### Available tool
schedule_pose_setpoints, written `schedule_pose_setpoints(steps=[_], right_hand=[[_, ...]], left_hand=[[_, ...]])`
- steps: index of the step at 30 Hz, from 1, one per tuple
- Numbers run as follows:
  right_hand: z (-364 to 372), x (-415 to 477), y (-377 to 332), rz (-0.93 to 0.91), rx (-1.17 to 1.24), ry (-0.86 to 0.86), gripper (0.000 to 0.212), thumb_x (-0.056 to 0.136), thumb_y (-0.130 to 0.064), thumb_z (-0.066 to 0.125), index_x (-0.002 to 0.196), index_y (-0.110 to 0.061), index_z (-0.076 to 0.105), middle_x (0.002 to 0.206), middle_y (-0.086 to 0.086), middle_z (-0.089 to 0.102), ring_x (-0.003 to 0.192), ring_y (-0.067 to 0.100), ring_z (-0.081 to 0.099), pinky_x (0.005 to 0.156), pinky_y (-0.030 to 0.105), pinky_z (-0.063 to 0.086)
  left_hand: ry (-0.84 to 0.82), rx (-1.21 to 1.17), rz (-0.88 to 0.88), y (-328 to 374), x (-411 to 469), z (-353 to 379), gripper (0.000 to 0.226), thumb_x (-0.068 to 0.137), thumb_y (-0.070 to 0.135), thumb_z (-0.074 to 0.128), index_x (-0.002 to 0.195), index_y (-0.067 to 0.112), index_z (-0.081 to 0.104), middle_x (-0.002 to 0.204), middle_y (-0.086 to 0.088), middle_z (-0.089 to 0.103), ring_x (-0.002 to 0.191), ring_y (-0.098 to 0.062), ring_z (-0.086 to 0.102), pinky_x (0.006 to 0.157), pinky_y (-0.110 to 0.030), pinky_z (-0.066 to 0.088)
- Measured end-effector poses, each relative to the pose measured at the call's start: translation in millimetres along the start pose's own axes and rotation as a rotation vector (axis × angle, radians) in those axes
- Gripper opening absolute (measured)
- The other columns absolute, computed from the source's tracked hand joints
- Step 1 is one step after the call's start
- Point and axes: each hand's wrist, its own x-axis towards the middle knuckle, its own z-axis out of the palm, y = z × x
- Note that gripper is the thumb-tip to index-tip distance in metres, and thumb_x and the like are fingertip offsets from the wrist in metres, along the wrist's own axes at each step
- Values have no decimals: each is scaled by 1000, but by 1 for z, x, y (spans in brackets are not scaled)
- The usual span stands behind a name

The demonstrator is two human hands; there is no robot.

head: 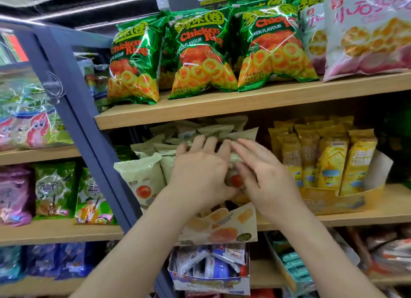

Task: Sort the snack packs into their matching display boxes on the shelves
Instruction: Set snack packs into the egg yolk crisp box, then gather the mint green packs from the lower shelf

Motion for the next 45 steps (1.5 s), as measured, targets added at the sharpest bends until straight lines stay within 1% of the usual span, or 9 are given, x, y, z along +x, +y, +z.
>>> schedule_pose_setpoints(steps=[4,9,13,16,23,27,32,38,45], right_hand=[[-1,10,19,29,-113,47,36,101,-28,49,134,-21,60,133,3,62,129,29,50,95,58,48],[7,17,13,21,-272,87,33,98,-27,54,130,-26,64,135,11,58,128,38,43,88,60,48],[15,9,-1,-20,-510,138,59,90,-14,63,143,-31,48,152,15,38,141,35,29,97,58,34],[22,-9,-14,-135,-479,266,55,90,-11,52,144,-22,49,154,11,40,143,29,32,101,51,28],[69,-43,0,-48,-423,9,65,83,-22,75,142,-21,47,139,12,54,118,30,59,79,41,55],[75,-41,9,-31,-440,17,82,74,-18,84,145,-24,44,127,16,58,110,33,59,68,39,57],[78,-32,4,0,-498,31,83,79,-23,75,152,-21,36,114,14,59,101,30,56,72,40,54],[83,-12,-12,138,-586,-66,85,79,-41,70,150,-11,34,113,8,60,102,25,55,79,37,51],[85,2,-14,196,-483,-148,71,89,-34,59,150,-15,28,135,11,47,123,27,40,98,37,46]], left_hand=[[230,-128,13,-26,-31,0,81,73,65,65,143,29,44,148,-1,44,138,-27,35,112,-60,27],[163,-140,-154,-54,-74,37,105,62,89,41,152,47,9,163,-3,14,148,-32,11,114,-65,14],[218,-53,-151,-56,-58,58,92,73,86,31,152,42,16,156,-1,33,144,-33,24,112,-65,17],[250,-29,-166,-58,-41,68,85,75,82,38,147,39,27,146,-4,44,138,-36,32,111,-64,19],[416,-216,-154,-44,-14,81,65,91,54,53,145,23,36,138,-8,54,135,-27,41,117,-51,17],[649,-337,8,-39,-44,87,46,92,35,64,134,17,56,135,-8,56,128,-25,49,110,-44,34],[393,-149,-64,-50,-72,125,59,81,38,75,134,31,52,130,-4,56,120,-24,48,98,-44,33],[444,-140,-89,-72,-60,138,25,89,37,63,111,27,69,89,3,60,89,-23,55,79,-39,39],[380,-216,-163,-79,-43,140,25,79,30,79,101,20,74,85,1,63,85,-25,57,78,-42,45]])
